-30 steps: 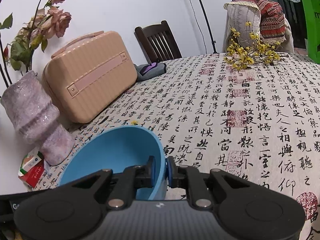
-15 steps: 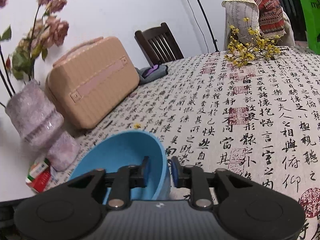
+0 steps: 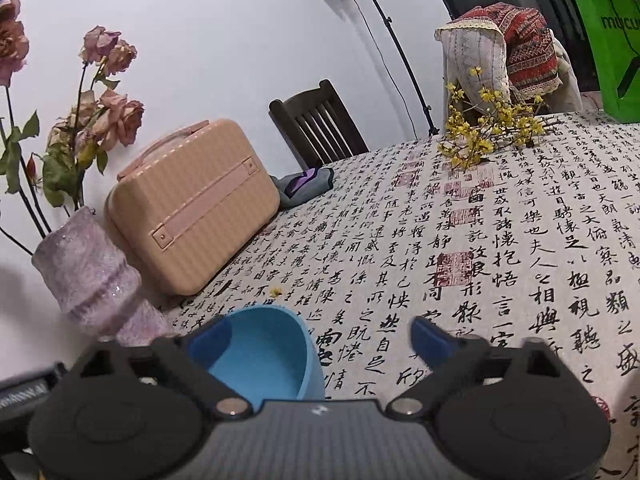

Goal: Organize plates and bowls
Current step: 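Lower the blue bowl onto the table and open both grippers, then move both open grippers back toward the two remaining blue bowls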

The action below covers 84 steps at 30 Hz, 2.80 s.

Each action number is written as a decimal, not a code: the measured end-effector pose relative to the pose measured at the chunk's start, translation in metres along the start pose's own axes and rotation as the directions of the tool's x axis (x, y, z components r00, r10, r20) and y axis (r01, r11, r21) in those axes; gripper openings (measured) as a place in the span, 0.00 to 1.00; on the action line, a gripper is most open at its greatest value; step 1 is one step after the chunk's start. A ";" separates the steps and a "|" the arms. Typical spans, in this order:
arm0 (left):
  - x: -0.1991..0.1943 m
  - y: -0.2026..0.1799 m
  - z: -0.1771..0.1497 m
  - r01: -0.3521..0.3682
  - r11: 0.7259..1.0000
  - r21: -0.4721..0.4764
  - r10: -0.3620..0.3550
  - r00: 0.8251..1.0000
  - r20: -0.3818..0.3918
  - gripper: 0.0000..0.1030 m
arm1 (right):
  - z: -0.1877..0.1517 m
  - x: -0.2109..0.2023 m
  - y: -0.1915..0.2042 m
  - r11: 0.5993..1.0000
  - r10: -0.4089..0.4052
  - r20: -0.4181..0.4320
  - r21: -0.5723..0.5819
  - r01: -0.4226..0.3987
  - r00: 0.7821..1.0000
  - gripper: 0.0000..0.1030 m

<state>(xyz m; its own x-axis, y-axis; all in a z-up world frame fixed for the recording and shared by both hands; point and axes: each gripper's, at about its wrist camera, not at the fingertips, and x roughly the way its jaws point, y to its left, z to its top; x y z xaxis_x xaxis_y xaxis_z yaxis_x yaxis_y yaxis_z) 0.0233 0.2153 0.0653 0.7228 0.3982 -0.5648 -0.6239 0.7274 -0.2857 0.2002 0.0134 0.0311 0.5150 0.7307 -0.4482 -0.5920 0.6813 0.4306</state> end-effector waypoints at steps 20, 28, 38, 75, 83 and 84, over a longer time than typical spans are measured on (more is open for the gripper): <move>-0.041 -0.002 0.010 0.053 0.998 -0.016 -0.052 0.995 0.091 0.98 | 0.010 -0.033 0.000 0.999 0.022 0.045 -0.031 -0.021 0.999 1.00; -0.048 -0.011 0.008 0.068 0.998 -0.001 -0.067 0.993 0.098 1.00 | 0.012 -0.043 -0.011 1.000 0.008 0.057 -0.015 -0.007 0.998 1.00; -0.047 -0.028 0.004 0.092 0.996 0.014 -0.093 0.991 0.093 1.00 | 0.014 -0.060 -0.026 0.999 -0.034 0.095 -0.023 0.036 0.995 1.00; 0.004 -0.230 -0.016 0.318 0.936 0.150 -0.319 0.948 -0.020 1.00 | 0.085 -0.143 -0.210 0.971 -0.221 0.229 0.140 0.193 0.948 1.00; 0.001 -0.243 -0.022 0.378 0.910 0.170 -0.375 0.926 -0.048 1.00 | 0.077 -0.165 -0.208 0.959 -0.274 0.252 0.144 0.244 0.928 1.00; 0.001 -0.244 -0.024 0.387 0.906 0.173 -0.384 0.922 -0.054 1.00 | 0.075 -0.168 -0.207 0.956 -0.283 0.254 0.146 0.253 0.925 1.00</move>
<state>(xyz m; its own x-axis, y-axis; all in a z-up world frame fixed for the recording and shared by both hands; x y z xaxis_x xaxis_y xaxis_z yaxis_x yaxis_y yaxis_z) 0.1691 0.0250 0.1163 0.8897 0.0577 -0.4529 -0.2338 0.9097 -0.3432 0.2831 -0.2469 0.0761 0.8014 0.4937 -0.3377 -0.3453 0.8429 0.4127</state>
